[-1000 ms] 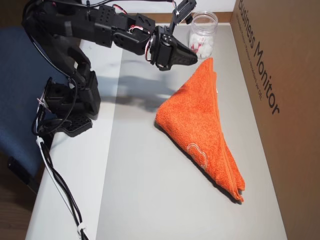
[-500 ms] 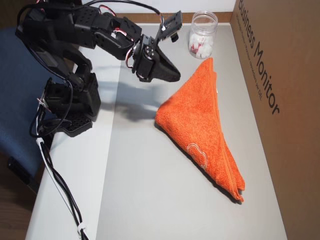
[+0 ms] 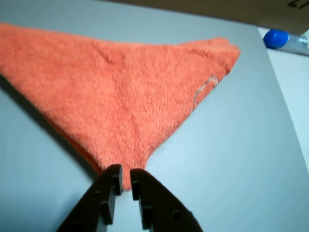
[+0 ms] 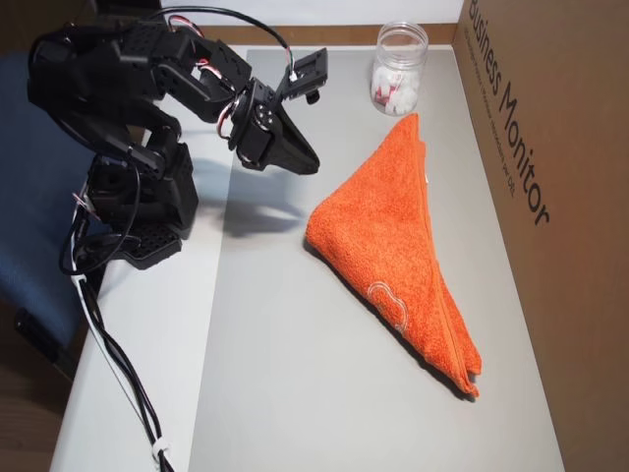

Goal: Fold the blanket.

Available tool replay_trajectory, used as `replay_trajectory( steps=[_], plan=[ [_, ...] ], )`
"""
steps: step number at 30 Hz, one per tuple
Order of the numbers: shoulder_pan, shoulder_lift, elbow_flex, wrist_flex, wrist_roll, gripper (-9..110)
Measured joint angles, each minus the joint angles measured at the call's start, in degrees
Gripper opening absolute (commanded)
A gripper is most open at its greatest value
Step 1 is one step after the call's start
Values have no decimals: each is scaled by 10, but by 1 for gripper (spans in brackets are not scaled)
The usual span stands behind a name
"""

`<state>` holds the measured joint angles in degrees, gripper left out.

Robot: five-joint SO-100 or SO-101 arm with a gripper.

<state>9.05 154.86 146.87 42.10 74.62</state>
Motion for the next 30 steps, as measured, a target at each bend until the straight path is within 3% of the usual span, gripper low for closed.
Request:
replay_trajectory(
  steps=[11,30],
  plan=[
    [3,125,74,133,0,0],
    [-4,269,244,141,4,0]
  ],
)
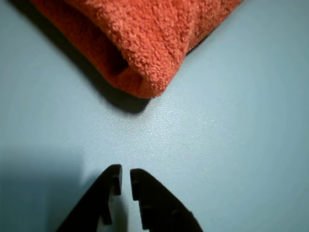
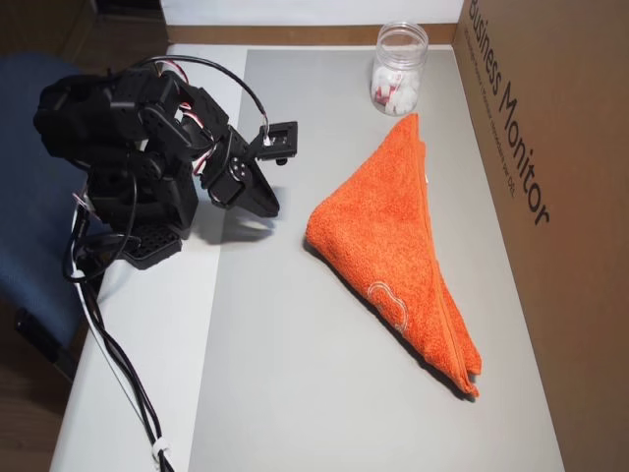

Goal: Fold the blanket.

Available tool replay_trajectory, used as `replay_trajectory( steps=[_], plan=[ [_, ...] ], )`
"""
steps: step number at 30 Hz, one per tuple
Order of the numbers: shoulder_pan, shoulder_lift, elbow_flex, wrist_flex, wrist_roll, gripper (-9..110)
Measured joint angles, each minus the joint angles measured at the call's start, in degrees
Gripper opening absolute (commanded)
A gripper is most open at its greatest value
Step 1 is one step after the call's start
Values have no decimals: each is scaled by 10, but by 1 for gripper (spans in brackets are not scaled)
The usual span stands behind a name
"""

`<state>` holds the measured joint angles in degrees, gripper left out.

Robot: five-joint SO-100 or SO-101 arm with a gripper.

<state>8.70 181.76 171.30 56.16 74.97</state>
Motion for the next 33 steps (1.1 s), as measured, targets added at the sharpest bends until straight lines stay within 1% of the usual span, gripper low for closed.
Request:
replay_trajectory(
  steps=[12,19,33],
  plan=[
    [1,113,75,1,-7,0],
    [1,122,77,4,-7,0],
    [1,124,77,161,-1,0]
  ],
)
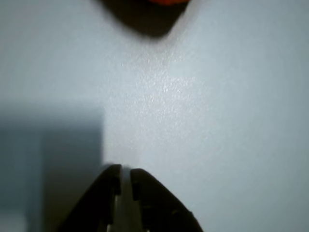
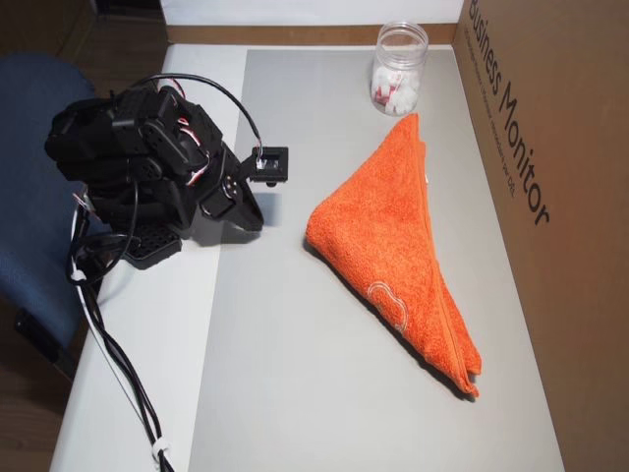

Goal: Fold the blanket.

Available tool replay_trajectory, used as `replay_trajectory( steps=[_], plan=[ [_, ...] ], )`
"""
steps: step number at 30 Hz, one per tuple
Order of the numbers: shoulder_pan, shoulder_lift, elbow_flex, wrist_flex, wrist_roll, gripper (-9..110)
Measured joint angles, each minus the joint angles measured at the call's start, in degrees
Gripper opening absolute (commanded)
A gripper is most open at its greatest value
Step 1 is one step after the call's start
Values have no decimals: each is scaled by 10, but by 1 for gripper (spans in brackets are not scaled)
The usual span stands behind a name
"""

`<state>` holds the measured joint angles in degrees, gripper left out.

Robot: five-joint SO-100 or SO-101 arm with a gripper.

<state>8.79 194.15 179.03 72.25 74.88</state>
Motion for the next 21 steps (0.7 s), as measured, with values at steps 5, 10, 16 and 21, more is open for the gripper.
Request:
replay_trajectory(
  steps=[5,10,16,21],
  plan=[
    [0,0,0,38,3,0],
    [0,0,0,40,3,0],
    [0,0,0,40,-3,0],
    [0,0,0,40,-3,0]
  ],
)
